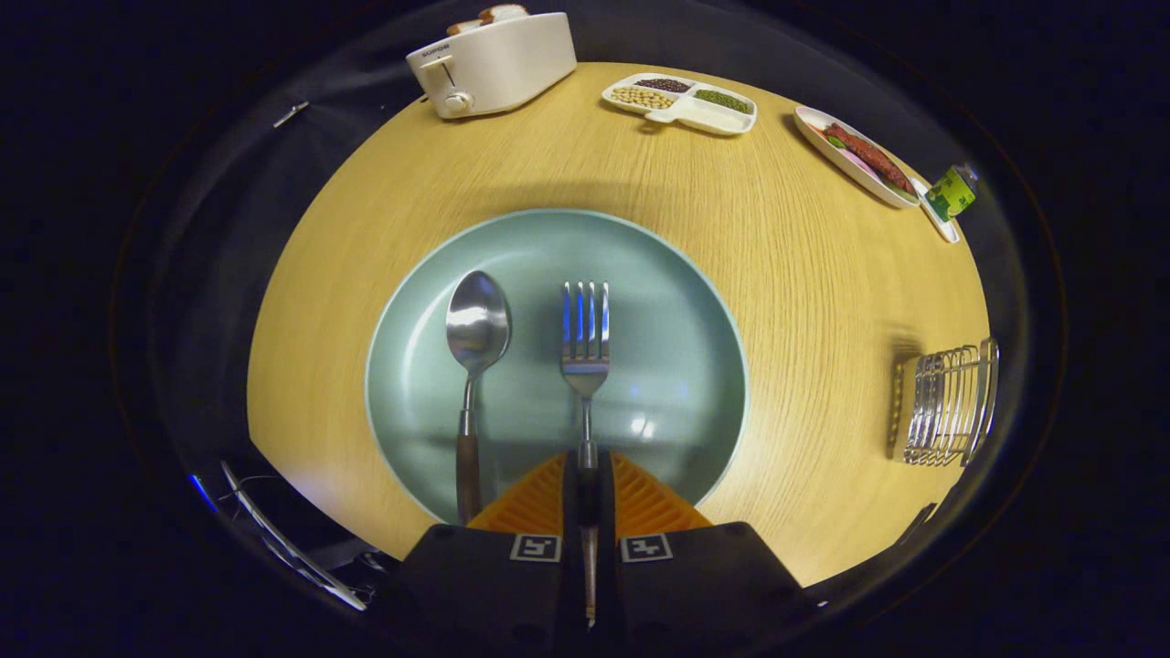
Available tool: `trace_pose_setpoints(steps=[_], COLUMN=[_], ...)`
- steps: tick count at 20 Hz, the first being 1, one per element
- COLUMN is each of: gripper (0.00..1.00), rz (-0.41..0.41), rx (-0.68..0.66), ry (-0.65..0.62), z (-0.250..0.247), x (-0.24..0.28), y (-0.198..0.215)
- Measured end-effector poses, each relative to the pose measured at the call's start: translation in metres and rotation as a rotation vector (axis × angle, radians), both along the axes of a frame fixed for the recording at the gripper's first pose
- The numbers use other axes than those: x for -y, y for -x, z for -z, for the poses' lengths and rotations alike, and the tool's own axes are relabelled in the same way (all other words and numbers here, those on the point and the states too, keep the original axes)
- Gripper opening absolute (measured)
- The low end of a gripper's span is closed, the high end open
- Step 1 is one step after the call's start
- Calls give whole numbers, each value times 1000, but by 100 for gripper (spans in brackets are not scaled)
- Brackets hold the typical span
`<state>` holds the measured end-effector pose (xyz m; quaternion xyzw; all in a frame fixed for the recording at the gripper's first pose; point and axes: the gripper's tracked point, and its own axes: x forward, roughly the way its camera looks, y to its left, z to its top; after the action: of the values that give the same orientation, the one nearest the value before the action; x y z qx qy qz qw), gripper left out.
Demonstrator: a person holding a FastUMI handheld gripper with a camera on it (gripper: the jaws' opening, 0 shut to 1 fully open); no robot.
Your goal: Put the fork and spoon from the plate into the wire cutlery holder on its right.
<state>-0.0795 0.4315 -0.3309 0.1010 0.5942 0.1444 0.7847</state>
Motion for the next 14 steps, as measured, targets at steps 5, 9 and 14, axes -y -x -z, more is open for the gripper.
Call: trace_pose_setpoints(steps=[5, 9, 14], gripper=[9, 9, 9], rz=[-10, -138, -208], rx=[83, 228, 177], ry=[-125, -122, -85], z=[-40, -91, -117], x=[14, 78, 191], y=[-13, -21, -15])
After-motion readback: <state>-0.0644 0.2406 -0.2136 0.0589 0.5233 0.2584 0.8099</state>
